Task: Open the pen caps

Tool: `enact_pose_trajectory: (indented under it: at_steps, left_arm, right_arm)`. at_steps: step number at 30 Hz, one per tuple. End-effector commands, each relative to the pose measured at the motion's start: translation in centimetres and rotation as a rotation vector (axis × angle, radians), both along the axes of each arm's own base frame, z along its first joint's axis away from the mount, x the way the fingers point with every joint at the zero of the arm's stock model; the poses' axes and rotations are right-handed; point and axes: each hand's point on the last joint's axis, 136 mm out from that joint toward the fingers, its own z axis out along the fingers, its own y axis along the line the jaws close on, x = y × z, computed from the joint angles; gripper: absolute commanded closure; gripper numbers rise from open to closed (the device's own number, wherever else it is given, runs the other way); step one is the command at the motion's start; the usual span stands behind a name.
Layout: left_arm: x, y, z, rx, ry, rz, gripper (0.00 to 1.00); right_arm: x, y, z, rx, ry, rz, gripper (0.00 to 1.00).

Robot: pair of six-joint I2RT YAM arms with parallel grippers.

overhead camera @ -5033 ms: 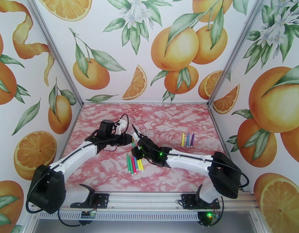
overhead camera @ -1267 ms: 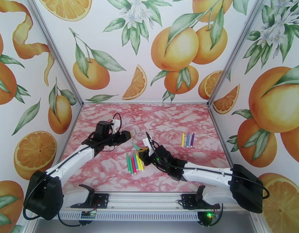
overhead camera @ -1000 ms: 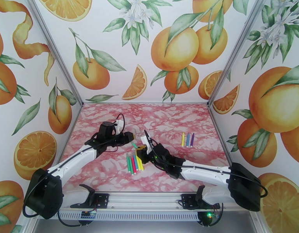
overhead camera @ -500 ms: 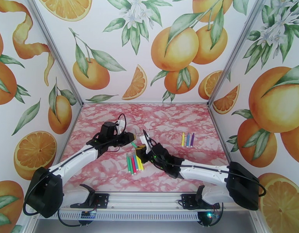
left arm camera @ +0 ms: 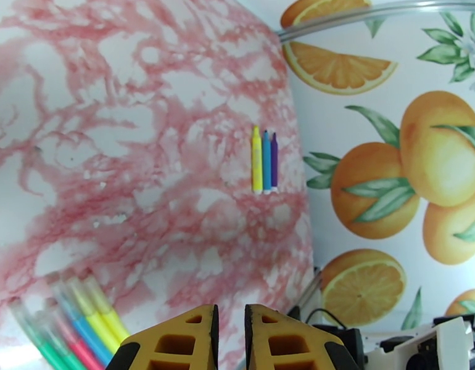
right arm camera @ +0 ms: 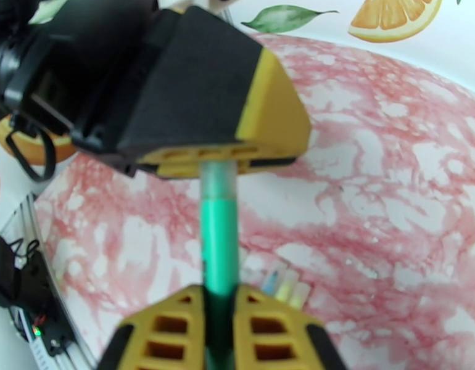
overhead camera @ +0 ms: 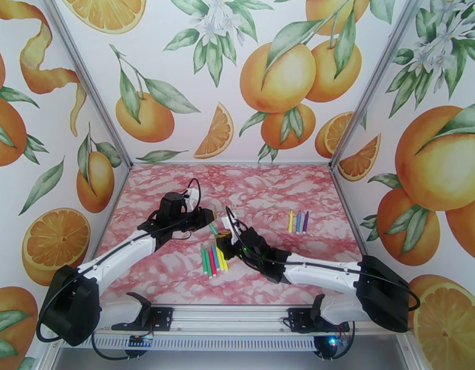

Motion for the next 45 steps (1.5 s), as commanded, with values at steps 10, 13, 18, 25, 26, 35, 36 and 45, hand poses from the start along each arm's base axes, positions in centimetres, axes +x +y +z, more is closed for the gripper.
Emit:
enact_pose_trajectory:
  at_steps: [10, 13, 18, 25, 26, 35, 36, 45]
  left_arm:
    - [-0.9, -0.9, 2.8, 0.062, -0.09, -0.142, 1.0]
    - [-1.1, -1.1, 3.2, 0.061, -0.098, -0.171, 1.0]
    - [-1.3, -1.3, 3.9, 0.051, -0.114, -0.195, 1.0]
    - [-1.4, -1.2, 4.3, 0.059, -0.125, -0.191, 1.0]
    - [-1.2, -0.9, 4.2, 0.071, -0.126, -0.178, 1.0]
    - [1.2, 1.6, 4.6, 0.129, -0.135, 0.023, 1.0]
    - [1.5, 1.9, 4.7, 0.134, -0.137, 0.048, 1.0]
    - [3.6, 4.9, 5.8, 0.137, -0.151, 0.234, 1.0]
  right_arm:
    - [-0.5, 0.7, 1.1, -0.063, 0.087, 0.13, 0.63]
    - [-0.6, 1.2, 1.2, -0.045, 0.121, 0.182, 0.63]
    - [-0.8, 2.4, 0.9, -0.034, 0.184, 0.266, 0.63]
    - [-0.8, 3.3, 0.6, -0.017, 0.208, 0.295, 0.84]
    - [-0.8, 3.3, 0.7, -0.01, 0.205, 0.294, 0.87]
    - [-1.7, 1.9, -0.6, -0.001, 0.175, 0.262, 1.0]
    - [-1.9, 1.7, -0.8, -0.004, 0.172, 0.258, 1.0]
    - [-3.4, 1.0, -3.1, -0.025, 0.158, 0.251, 1.0]
